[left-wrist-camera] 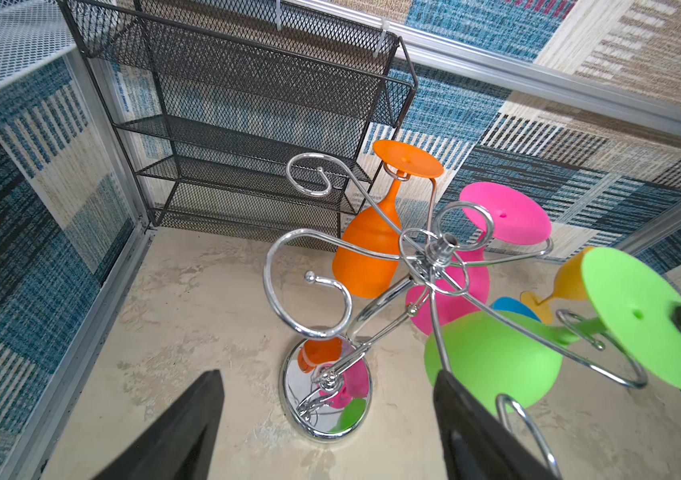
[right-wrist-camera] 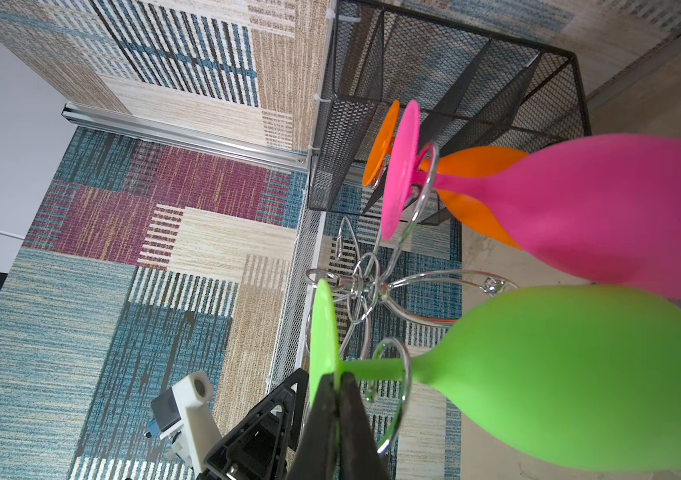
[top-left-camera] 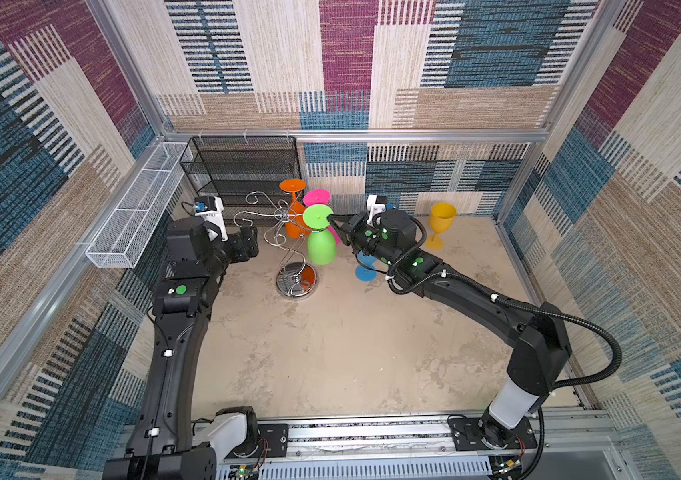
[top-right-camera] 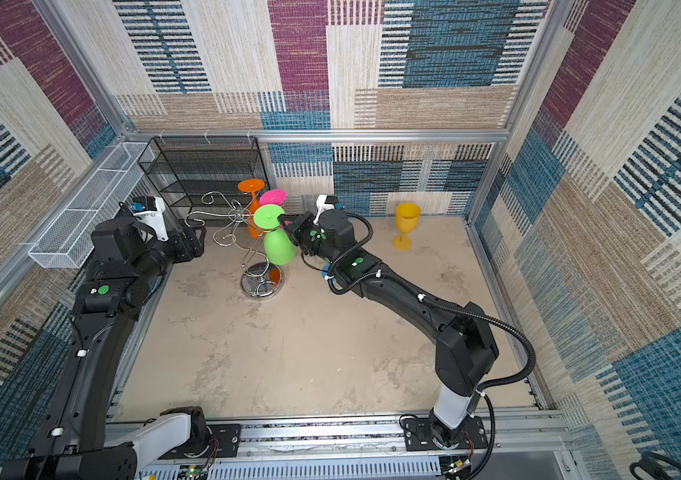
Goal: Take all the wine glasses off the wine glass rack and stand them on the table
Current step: 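Close the right gripper on the green glass base at the rack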
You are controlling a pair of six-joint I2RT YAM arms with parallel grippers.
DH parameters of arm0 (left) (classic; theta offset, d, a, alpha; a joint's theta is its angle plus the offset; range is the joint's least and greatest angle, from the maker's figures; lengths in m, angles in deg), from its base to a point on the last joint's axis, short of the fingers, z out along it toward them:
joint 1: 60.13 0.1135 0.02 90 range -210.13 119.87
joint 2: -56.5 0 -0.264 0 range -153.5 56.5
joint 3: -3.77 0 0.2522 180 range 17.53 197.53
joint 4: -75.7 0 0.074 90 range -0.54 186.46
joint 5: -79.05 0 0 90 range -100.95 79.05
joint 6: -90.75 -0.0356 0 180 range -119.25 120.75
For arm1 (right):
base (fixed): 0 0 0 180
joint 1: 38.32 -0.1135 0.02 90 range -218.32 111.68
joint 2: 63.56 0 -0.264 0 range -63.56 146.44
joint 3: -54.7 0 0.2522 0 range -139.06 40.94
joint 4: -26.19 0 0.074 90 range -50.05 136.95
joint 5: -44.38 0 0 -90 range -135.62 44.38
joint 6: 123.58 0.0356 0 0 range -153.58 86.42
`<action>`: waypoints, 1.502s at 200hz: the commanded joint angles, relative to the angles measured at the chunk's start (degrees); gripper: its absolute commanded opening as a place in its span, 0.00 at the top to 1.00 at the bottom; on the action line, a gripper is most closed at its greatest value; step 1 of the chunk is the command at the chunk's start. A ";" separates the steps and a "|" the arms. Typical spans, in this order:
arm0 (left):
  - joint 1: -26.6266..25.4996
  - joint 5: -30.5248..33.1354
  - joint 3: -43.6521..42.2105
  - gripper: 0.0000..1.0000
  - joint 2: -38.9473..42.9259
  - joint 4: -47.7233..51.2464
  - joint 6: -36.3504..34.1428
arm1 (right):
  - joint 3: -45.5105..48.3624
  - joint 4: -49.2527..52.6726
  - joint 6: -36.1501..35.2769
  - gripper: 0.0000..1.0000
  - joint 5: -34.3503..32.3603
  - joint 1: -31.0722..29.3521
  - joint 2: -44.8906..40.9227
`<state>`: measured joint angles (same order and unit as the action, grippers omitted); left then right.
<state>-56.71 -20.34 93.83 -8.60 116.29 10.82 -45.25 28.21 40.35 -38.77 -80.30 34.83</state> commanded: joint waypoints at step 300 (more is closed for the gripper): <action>0.18 -2.81 -0.53 0.19 -0.82 -2.75 0.72 | -6.73 -1.52 -2.21 1.00 -5.69 -3.55 5.32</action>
<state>-56.53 -22.07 93.43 -9.50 115.87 10.86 -51.79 28.23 38.58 -42.53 -83.95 40.47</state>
